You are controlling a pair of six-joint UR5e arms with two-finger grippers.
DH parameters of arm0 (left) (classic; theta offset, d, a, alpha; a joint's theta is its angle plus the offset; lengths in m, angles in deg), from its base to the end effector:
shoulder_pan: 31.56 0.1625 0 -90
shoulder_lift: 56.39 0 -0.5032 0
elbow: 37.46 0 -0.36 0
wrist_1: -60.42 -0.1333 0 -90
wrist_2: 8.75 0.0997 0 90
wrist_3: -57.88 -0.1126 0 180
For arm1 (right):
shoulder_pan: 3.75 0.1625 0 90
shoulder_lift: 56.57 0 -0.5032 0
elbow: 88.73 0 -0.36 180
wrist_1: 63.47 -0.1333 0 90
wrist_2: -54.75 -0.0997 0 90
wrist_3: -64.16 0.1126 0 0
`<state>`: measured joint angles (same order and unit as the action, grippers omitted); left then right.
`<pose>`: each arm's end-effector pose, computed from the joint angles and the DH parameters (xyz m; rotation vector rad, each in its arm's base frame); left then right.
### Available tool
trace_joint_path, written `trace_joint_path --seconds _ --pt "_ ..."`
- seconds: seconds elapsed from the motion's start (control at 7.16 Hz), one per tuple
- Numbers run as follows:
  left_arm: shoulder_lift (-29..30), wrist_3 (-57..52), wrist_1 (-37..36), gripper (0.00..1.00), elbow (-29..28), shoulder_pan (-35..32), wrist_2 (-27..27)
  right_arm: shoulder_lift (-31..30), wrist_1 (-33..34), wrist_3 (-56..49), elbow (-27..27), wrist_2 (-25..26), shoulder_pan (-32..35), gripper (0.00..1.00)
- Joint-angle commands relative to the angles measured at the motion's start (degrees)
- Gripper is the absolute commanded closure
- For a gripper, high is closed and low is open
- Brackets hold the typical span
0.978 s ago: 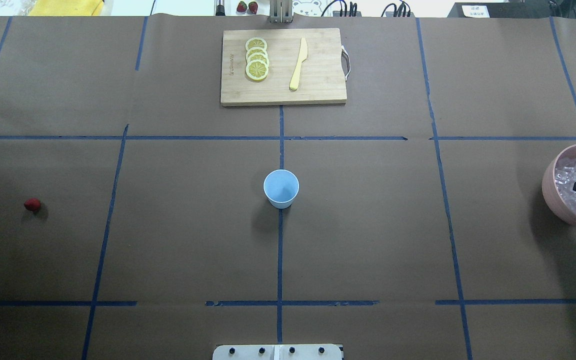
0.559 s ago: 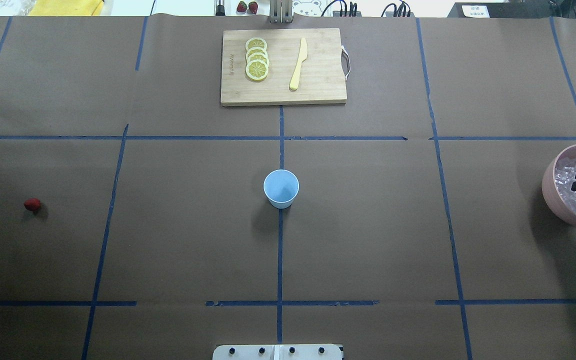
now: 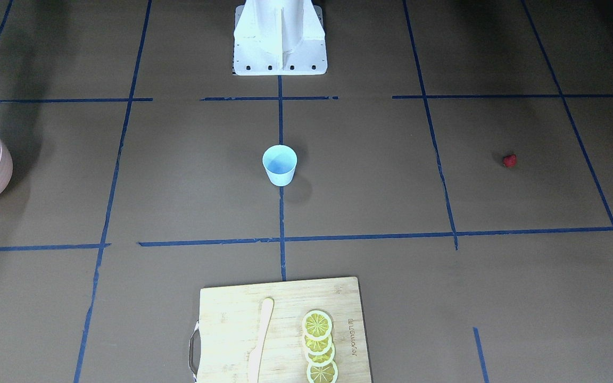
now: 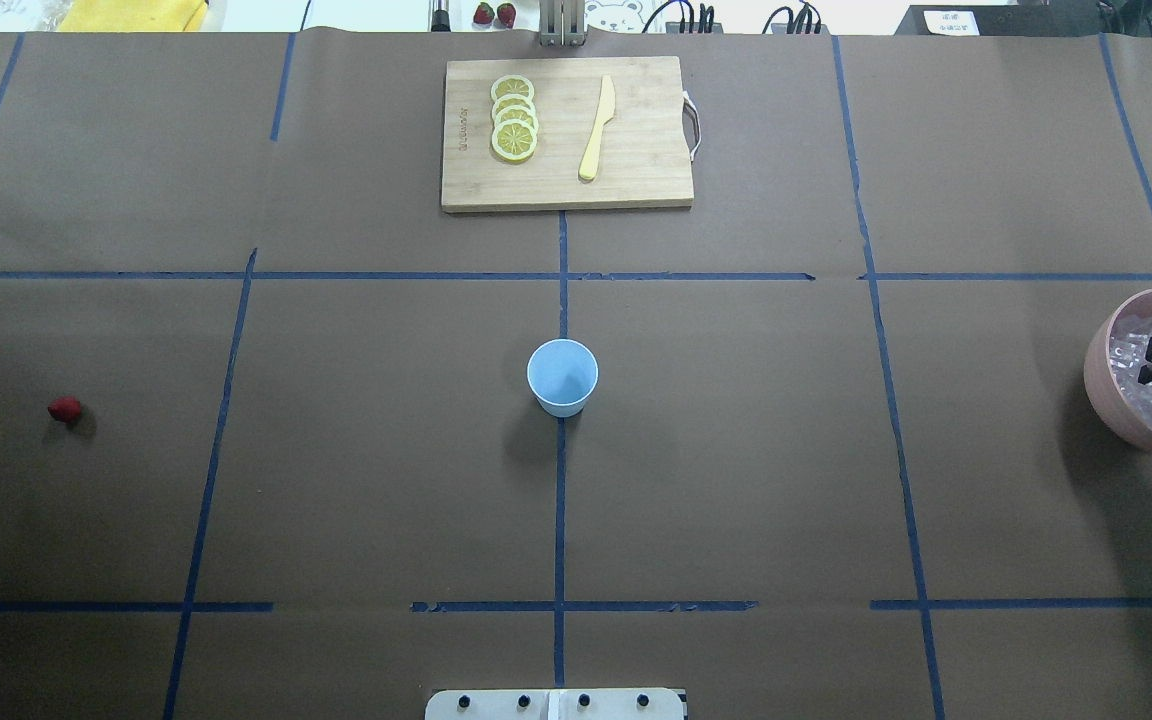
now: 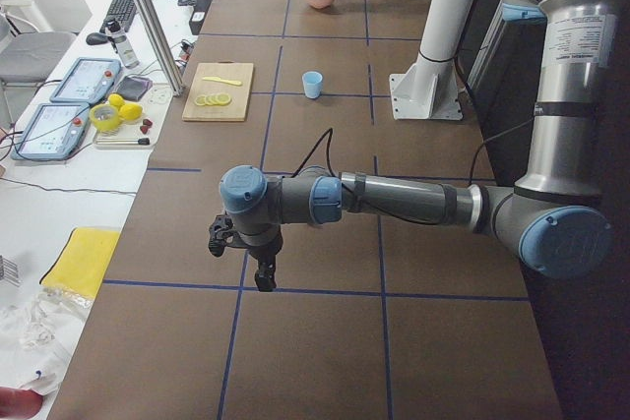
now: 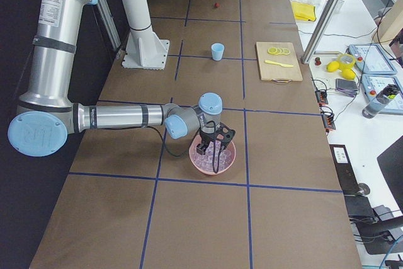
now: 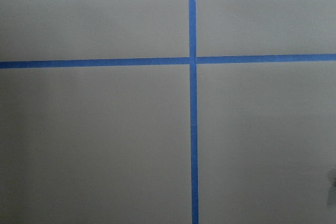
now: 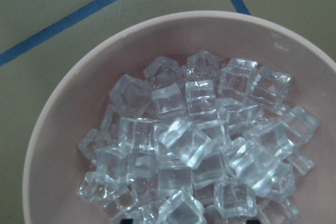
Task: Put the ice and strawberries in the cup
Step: 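Lower the right gripper into the pink bowl and grasp an ice cube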
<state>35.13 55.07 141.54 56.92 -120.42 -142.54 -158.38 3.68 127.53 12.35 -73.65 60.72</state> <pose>-0.0461 -0.4678 0.7149 -0.0383 0.7648 0.0457 -0.1077 -0.3725 0.7038 -0.2003 -0.7401 0.4989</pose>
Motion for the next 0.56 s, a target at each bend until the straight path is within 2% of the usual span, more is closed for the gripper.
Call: trace_joint_path --seconds 0.0,0.28,0.42 --pt "0.0 -0.1 0.0 0.00 0.0 0.0 0.0 0.1 0.0 0.0 -0.1 0.2 0.0 0.26" --pt "0.0 -0.1 0.0 0.00 0.0 0.0 0.0 0.1 0.0 -0.1 -0.2 0.7 0.0 0.26" --pt "0.0 -0.1 0.0 0.00 0.1 0.0 0.0 0.1 0.0 -0.1 -0.1 0.8 0.0 0.29"
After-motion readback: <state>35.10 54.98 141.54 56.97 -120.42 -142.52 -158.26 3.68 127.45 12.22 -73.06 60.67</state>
